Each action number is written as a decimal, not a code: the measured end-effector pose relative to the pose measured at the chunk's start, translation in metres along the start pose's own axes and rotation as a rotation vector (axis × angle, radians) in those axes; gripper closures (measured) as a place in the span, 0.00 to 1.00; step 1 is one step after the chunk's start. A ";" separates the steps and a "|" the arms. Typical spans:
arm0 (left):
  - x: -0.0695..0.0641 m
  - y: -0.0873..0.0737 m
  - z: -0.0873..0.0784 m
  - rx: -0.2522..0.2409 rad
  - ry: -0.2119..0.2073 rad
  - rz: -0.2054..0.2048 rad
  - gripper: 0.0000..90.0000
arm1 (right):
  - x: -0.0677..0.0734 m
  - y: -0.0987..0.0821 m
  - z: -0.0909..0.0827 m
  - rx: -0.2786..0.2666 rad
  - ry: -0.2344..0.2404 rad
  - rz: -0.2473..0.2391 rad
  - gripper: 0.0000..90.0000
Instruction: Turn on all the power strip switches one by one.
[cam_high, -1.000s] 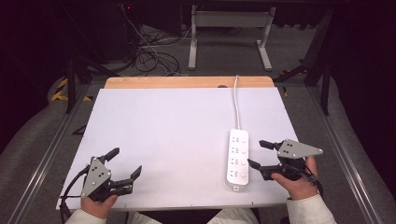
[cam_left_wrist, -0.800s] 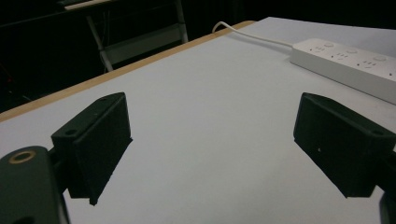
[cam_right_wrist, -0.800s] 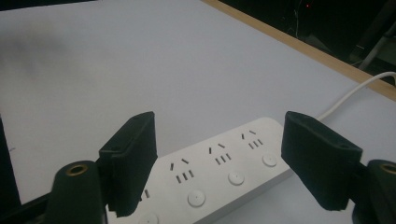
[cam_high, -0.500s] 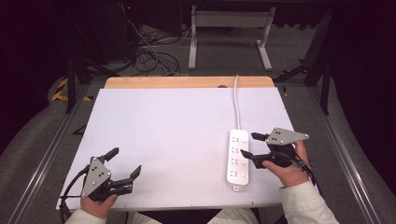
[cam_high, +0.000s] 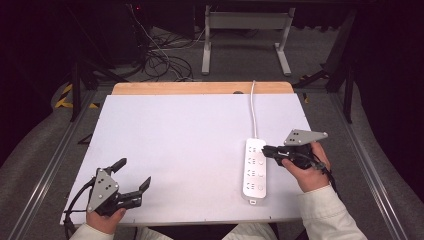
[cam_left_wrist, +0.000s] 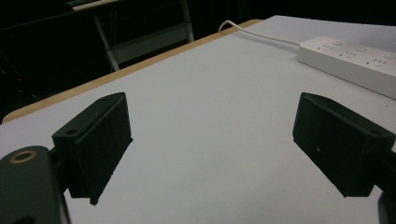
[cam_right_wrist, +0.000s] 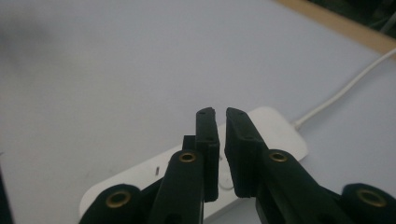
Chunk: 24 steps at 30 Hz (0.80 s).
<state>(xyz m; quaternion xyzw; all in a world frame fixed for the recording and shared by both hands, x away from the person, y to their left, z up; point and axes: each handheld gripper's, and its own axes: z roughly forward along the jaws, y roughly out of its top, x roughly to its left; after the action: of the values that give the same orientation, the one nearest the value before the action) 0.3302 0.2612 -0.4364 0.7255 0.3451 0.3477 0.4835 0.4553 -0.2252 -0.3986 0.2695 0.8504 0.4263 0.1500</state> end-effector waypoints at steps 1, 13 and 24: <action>0.000 0.000 0.000 -0.001 -0.001 -0.003 0.13 | -0.001 0.001 0.001 0.006 -0.006 -0.010 0.98; 0.000 0.000 0.001 0.004 -0.003 0.002 0.13 | -0.017 0.003 0.023 0.104 -0.024 0.007 1.00; 0.000 0.000 0.001 0.014 -0.010 0.000 0.15 | -0.031 0.001 0.044 0.174 -0.053 0.033 1.00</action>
<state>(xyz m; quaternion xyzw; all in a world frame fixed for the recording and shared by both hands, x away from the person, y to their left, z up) 0.3308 0.2607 -0.4371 0.7306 0.3450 0.3417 0.4801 0.5019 -0.2144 -0.4228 0.3067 0.8753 0.3461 0.1414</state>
